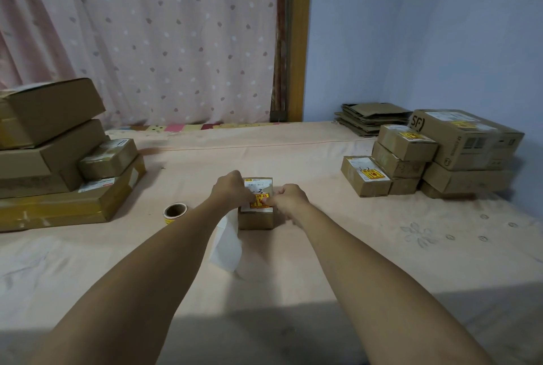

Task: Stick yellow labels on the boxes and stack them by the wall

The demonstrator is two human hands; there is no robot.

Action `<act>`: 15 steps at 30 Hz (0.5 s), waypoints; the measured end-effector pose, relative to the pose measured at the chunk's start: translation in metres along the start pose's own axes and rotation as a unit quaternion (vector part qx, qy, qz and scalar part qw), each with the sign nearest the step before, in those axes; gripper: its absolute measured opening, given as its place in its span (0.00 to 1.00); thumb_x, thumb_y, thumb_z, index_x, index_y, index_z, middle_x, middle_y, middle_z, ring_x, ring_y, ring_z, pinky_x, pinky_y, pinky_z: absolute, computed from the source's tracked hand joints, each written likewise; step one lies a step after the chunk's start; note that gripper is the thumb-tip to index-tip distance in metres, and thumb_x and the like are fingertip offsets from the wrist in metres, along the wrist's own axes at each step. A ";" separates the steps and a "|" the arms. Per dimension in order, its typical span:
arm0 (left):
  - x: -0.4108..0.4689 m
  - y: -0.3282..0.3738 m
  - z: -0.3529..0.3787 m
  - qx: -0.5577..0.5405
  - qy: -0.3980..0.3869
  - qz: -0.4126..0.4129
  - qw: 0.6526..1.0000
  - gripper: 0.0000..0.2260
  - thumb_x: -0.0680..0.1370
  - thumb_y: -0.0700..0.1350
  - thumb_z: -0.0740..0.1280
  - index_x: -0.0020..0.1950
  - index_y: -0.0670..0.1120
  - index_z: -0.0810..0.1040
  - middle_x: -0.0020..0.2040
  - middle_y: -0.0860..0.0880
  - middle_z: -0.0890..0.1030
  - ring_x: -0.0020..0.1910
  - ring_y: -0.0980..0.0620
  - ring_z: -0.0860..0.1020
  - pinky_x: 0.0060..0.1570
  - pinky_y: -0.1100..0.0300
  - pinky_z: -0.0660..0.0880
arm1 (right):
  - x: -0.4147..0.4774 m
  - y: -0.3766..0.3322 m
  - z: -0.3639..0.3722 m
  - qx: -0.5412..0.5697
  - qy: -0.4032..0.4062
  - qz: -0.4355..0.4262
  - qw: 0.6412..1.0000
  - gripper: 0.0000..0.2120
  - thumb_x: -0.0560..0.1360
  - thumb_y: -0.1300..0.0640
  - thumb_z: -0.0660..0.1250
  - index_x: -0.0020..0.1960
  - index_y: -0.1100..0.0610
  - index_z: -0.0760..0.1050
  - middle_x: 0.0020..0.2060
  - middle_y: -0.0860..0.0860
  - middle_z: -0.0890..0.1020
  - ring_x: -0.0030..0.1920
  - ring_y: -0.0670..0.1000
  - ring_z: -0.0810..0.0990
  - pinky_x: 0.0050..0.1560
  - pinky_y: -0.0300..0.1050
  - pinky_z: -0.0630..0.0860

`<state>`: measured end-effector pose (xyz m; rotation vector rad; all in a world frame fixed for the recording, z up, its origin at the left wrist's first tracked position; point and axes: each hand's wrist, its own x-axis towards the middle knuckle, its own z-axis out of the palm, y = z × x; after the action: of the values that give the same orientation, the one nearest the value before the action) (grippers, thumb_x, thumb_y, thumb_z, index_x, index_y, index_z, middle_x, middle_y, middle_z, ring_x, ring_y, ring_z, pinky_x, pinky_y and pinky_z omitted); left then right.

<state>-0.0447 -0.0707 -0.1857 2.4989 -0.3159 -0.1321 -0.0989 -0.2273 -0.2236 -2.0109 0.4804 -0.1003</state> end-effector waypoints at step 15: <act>0.000 -0.008 0.022 0.035 0.030 0.018 0.999 0.14 0.83 0.48 0.63 0.64 0.41 0.70 0.62 0.39 0.71 0.54 0.39 0.77 0.50 0.52 0.74 | -0.001 0.001 0.023 -0.137 0.026 0.010 0.990 0.25 0.80 0.36 0.56 0.64 0.51 0.78 0.51 0.54 0.84 0.49 0.58 0.84 0.46 0.46 0.77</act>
<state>-0.0467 -0.0768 -0.2085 2.5589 -0.3469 -0.0313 -0.0943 -0.2083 -0.2356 -2.2769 0.5712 -0.0775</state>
